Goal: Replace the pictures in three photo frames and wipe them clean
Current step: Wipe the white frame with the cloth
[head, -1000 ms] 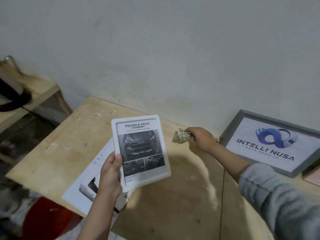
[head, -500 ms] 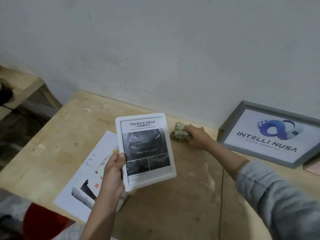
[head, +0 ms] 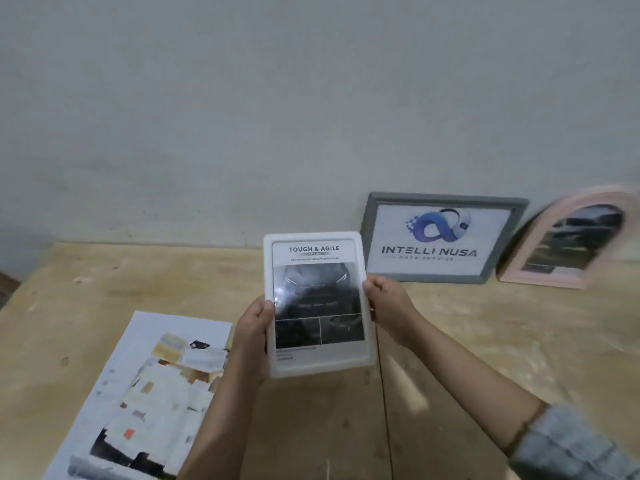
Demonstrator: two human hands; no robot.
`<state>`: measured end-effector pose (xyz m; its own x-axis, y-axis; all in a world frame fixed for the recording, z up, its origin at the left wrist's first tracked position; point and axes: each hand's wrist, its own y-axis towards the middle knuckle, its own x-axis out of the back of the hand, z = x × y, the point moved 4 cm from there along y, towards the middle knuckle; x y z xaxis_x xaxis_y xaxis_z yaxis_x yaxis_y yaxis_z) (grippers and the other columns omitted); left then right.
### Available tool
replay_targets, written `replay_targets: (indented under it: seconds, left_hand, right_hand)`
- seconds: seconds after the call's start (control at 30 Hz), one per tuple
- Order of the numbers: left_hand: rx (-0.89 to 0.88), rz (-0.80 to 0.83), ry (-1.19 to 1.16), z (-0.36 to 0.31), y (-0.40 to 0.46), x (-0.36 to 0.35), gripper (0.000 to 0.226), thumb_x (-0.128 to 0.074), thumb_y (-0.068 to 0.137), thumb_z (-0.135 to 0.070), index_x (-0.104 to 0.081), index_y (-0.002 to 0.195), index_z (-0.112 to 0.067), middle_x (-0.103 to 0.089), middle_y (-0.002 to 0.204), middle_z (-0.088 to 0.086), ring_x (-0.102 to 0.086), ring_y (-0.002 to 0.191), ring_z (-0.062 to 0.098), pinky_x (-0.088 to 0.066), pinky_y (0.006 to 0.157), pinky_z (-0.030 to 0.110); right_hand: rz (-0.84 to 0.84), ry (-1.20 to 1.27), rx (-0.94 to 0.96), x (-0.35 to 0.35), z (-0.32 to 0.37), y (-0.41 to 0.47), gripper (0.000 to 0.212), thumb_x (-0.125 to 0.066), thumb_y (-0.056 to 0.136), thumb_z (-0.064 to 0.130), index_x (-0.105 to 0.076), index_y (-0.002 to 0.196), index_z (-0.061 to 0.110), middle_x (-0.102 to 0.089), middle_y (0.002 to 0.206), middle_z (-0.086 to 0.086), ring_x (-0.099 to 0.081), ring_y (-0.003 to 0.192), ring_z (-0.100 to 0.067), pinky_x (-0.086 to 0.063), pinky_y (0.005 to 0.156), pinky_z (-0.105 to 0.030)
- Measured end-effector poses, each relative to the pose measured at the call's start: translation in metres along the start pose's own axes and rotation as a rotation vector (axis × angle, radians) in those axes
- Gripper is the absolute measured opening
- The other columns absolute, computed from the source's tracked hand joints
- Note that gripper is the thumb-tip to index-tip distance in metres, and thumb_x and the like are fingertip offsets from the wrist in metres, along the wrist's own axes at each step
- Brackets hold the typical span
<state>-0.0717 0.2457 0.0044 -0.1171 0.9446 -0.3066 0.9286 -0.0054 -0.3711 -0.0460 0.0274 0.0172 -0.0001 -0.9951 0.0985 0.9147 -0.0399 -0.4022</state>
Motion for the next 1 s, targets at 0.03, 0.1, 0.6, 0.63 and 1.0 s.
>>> replay_targets:
  seconds: [0.03,0.1,0.6,0.63,1.0]
  left_hand:
    - [0.008,0.066,0.029,0.001,0.001,-0.019,0.028,-0.048,0.091,-0.025,-0.060,0.104,-0.002,-0.064,0.097,0.023,-0.062,0.091,0.038,-0.050,0.082,0.050]
    - [0.005,0.160,0.133,0.003,0.004,-0.056,0.025,-0.045,0.095,-0.019,-0.061,0.103,-0.003,-0.067,0.093,0.020,-0.065,0.086,0.036,-0.054,0.075,0.044]
    - [-0.101,0.515,0.767,0.126,-0.025,-0.404,0.037,-0.040,0.092,-0.002,-0.058,0.063,-0.017,-0.052,0.054,-0.008,-0.045,0.055,0.012,-0.034,0.059,0.028]
    - [-0.105,0.520,0.766,0.136,-0.021,-0.419,0.038,-0.040,0.091,-0.001,-0.055,0.060,-0.017,-0.048,0.050,-0.009,-0.042,0.054,0.013,-0.032,0.059,0.029]
    - [-0.189,0.555,0.814,0.216,-0.007,-0.599,0.038,-0.042,0.087,0.003,-0.041,0.056,-0.018,-0.040,0.055,0.000,-0.037,0.056,0.018,-0.028,0.058,0.031]
  right_hand:
    - [-0.083,0.010,-0.015,0.021,-0.003,-0.007,0.025,-0.046,0.097,0.020,-0.064,0.097,0.003,-0.068,0.090,-0.022,-0.065,0.079,-0.034,-0.055,0.077,-0.051]
    - [-0.216,0.056,-0.035,0.061,-0.009,-0.022,0.020,-0.048,0.096,0.018,-0.066,0.094,0.009,-0.070,0.090,-0.018,-0.067,0.081,-0.033,-0.055,0.078,-0.050]
    - [-0.743,0.133,0.076,0.401,-0.080,-0.150,0.022,-0.038,0.099,0.009,-0.054,0.091,0.021,-0.065,0.085,-0.007,-0.059,0.069,-0.021,-0.049,0.066,-0.036]
    - [-0.759,0.121,0.075,0.417,-0.084,-0.152,0.022,-0.038,0.099,0.010,-0.054,0.091,0.023,-0.066,0.088,-0.007,-0.061,0.073,-0.022,-0.050,0.070,-0.038]
    - [-0.934,0.065,0.151,0.576,-0.113,-0.169,0.017,-0.040,0.098,0.008,-0.050,0.106,0.019,-0.060,0.092,0.000,-0.058,0.077,-0.007,-0.042,0.058,-0.015]
